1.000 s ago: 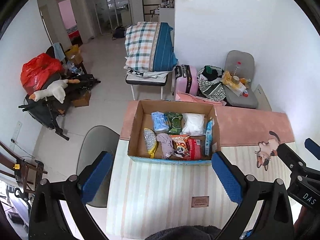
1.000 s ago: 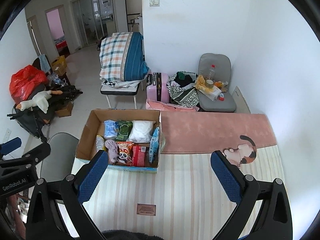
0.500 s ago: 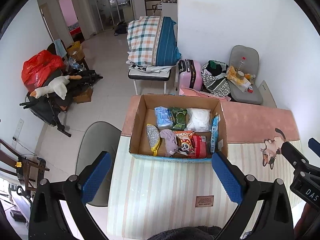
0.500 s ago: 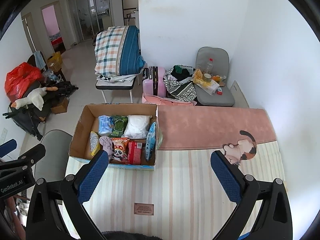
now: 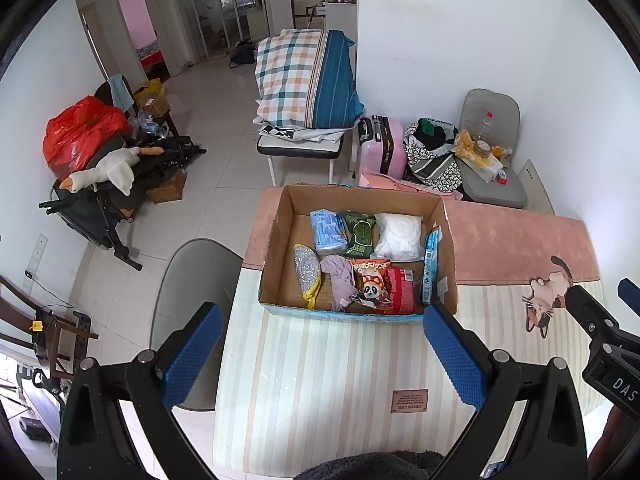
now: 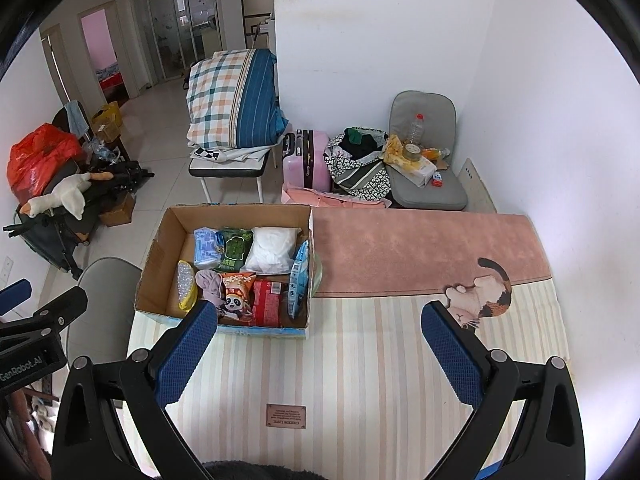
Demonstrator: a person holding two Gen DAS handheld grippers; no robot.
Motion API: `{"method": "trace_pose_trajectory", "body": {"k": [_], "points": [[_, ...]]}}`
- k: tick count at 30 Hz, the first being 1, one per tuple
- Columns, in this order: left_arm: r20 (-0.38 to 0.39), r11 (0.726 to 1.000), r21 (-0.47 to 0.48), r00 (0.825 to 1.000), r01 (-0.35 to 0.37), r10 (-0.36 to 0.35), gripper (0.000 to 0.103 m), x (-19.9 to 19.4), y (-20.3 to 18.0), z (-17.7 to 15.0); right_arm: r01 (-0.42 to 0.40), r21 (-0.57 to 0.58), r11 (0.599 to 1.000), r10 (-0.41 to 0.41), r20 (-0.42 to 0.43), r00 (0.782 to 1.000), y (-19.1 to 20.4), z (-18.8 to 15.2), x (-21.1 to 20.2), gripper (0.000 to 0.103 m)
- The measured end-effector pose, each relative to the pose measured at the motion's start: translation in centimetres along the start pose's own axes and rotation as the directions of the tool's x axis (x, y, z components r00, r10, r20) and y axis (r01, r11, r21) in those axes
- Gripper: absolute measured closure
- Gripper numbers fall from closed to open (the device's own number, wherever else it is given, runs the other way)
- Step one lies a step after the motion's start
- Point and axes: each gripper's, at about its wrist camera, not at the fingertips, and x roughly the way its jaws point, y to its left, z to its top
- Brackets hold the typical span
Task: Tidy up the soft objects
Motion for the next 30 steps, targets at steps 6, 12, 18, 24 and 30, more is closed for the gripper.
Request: {"method": "trace_pose_trajectory", "body": {"k": [6,12,18,24,30], "points": [[-0.002,1.0,-0.006,1.0,-0.002,0.002,0.0,0.05,0.15,-0.04,0.002,-0.003,1.0,-0.002,0.0,1.0,0.05,-0.17,0.03,0.0],[0.0,1.0,-0.006,1.0,-0.004,0.004,0.0,0.08,0.23,-0.06,0.002,-0.003,1.0,-0.002,0.002,1.0,0.04,-0.15,0.02,0.0],[-0.001,1.0,-0.008,1.0,-0.003,0.002,0.0,0.09,0.25,-0.11,0.003,-0.003,1.0,-0.003,0.002,1.0,0.08,-0.16,0.03,0.0],[0.0,1.0,-0.006,1.0,-0.005,0.005,0.0,0.08,0.27,-0.14,0.004,-0.003,1.0,-0.004,0.001,1.0,0.14,-0.12,0.0,0.0],[-0.002,1.0,-0.003,1.0,-0.005,0.005,0.0,0.03,0.33,-0.14,0.004,-0.007,1.0,-0.004,0.006,1.0,0.12,0.03,-0.19,0.0]]}}
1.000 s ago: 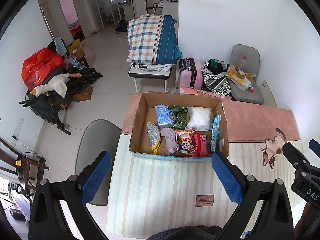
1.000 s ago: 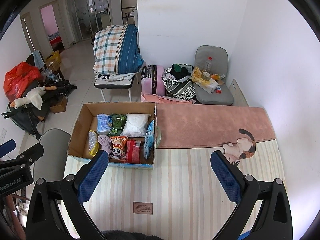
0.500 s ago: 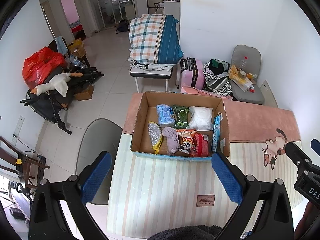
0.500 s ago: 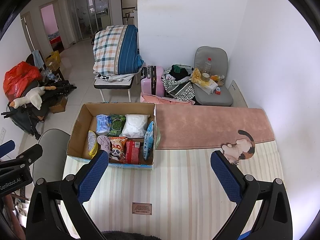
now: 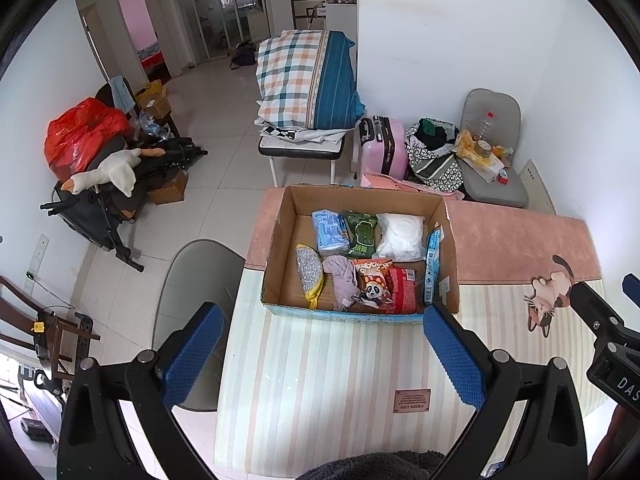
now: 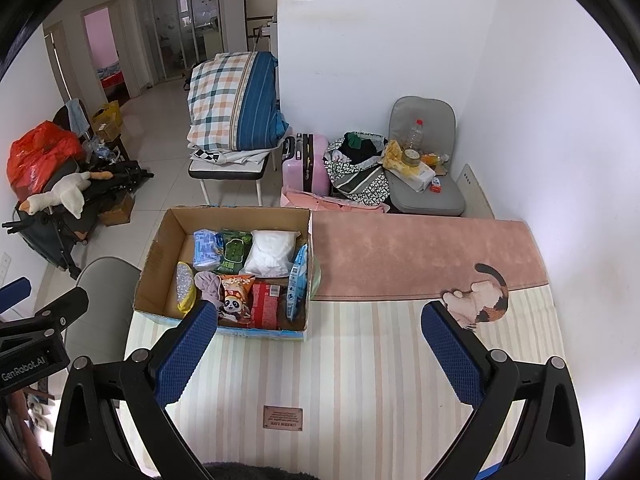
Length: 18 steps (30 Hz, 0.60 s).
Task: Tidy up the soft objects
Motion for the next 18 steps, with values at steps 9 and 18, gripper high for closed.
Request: {"method": "trace_pose_trajectory", "body": {"k": [9,18], "points": [[0.002,1.0,-0.002,1.0,0.0,0.0,0.0,0.02,-0.12,0.03,-0.005,-0.011,1.0,0.005,-0.001,1.0,-0.1,0.45,-0.26,0.0],[0.002,1.0,0.0,1.0,0.001,-0.001,0.0,0.03,0.02,0.12,-0.006,-0.014,1.0,0.006,-0.001,1.0,-0.1,0.59,-0.34,0.0]]}}
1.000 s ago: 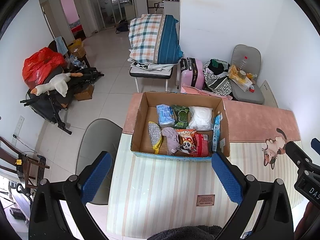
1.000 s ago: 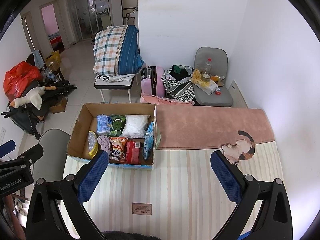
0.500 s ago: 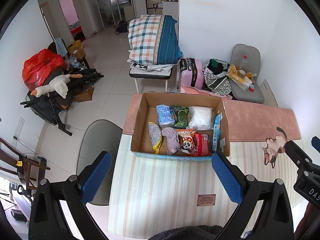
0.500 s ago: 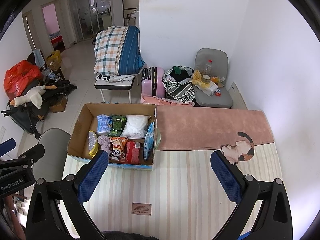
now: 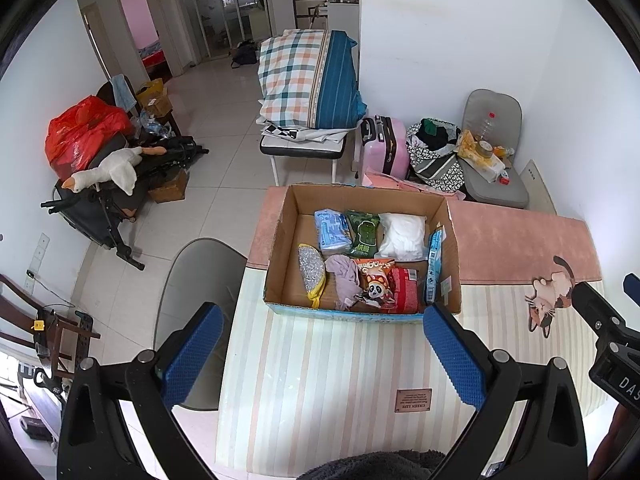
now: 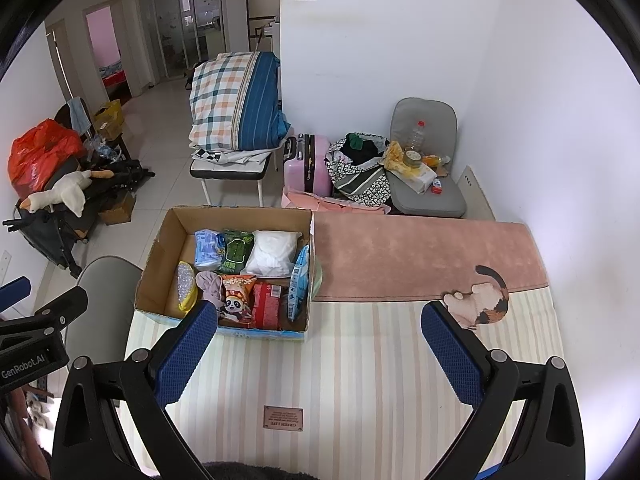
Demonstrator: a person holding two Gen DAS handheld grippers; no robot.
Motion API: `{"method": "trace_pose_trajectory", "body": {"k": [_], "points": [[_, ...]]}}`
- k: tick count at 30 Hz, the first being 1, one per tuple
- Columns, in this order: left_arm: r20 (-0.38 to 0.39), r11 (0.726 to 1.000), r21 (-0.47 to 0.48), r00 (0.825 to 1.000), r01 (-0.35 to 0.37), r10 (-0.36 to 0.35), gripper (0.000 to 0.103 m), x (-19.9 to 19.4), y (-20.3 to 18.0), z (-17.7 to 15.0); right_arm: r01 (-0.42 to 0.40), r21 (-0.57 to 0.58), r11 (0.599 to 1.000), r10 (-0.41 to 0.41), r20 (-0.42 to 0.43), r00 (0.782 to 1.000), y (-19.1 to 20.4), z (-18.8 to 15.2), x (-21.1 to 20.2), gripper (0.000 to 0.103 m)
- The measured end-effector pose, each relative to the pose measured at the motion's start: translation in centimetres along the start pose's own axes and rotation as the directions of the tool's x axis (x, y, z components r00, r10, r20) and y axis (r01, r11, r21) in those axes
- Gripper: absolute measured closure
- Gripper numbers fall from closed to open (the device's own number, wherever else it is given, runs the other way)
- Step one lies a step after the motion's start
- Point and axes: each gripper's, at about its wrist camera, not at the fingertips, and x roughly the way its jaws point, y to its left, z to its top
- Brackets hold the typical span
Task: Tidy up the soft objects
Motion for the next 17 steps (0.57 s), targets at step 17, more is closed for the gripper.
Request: {"method": "trace_pose_trajectory", "body": {"k": [17], "points": [[0.002,1.0,-0.001,1.0,0.001,-0.001,0.0,-0.02,0.0,0.01,-0.006,-0.018,1.0,0.006,0.003,1.0,0.43,0.58,-0.29,0.0]]}}
